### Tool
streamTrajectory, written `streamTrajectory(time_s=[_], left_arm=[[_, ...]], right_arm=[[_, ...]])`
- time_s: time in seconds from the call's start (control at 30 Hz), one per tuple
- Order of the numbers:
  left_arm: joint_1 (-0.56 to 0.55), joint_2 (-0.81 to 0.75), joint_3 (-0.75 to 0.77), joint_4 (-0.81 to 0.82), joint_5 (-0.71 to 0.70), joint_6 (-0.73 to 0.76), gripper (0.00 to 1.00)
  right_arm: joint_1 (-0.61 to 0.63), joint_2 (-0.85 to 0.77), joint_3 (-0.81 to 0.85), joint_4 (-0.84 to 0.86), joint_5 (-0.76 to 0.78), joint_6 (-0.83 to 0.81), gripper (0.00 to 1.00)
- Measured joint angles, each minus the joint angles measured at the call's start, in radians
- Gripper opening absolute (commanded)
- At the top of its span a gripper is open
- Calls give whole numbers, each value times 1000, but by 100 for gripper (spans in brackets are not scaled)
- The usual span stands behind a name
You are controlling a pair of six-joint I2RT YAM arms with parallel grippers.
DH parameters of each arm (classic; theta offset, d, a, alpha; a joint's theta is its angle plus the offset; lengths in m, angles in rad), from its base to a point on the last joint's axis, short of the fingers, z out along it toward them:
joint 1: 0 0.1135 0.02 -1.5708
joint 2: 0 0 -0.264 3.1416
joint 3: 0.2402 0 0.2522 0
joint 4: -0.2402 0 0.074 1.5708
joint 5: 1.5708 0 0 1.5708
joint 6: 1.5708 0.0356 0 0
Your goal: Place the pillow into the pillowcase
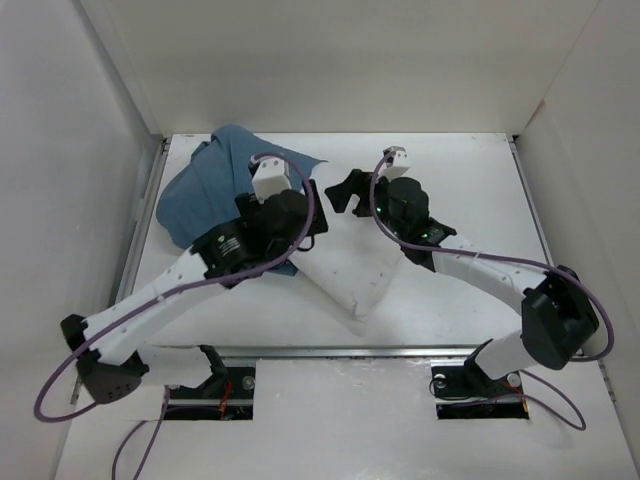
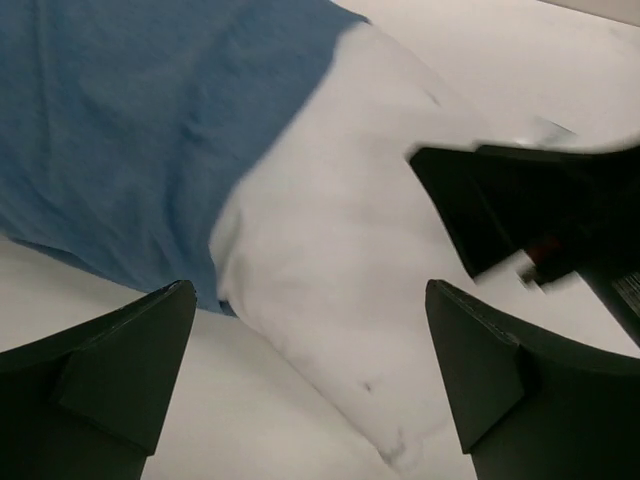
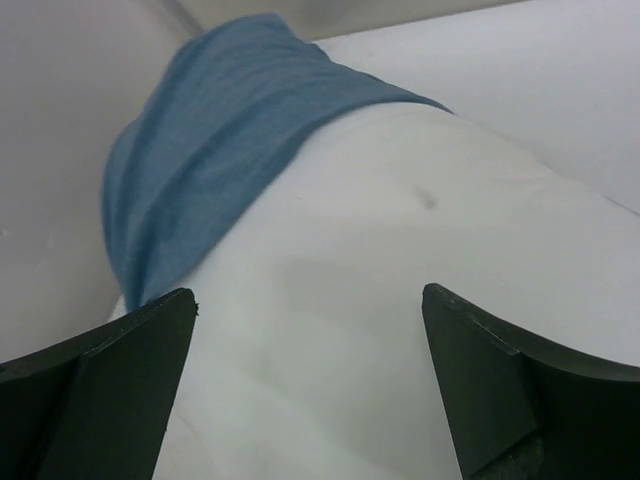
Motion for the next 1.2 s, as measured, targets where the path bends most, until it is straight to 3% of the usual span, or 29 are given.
streamTrajectory(time_s=[0.13,0.3,0.53,0.63,0.67,0.77,0.8,0.83,0.9,1.07,1.2], left_arm=[[95,191,111,-65,-100,10,100],[197,390,156,-82,-125,119,100],[284,525,230,-99,-133,228,100],[333,555,278,-106,-146,236,92],[345,563,288,-107,-149,238,88],[373,585,306,-106,-154,246,61],[375,594,308,-103,-153,254,48],[373,600,311,-101,-149,261,23],[370,617,317,-90,-140,274,0],[337,636,333,-74,-143,324,0],[297,636,340,-31,-149,386,0]], right_arm=[[-31,-45,-5,-148,39,-15,100],[-87,-82,-30,-280,59,-16,100],[-102,-88,-30,-341,58,-20,100],[-102,-88,-30,-353,59,-27,100],[-102,-88,-30,-357,59,-28,100],[-102,-88,-30,-364,59,-31,100],[-102,-88,-30,-366,60,-32,100],[-102,-88,-30,-371,59,-32,100],[-102,-88,-30,-380,56,-32,100],[-98,-89,-48,-346,-27,-66,100],[-32,-61,-63,-253,-49,-185,100]])
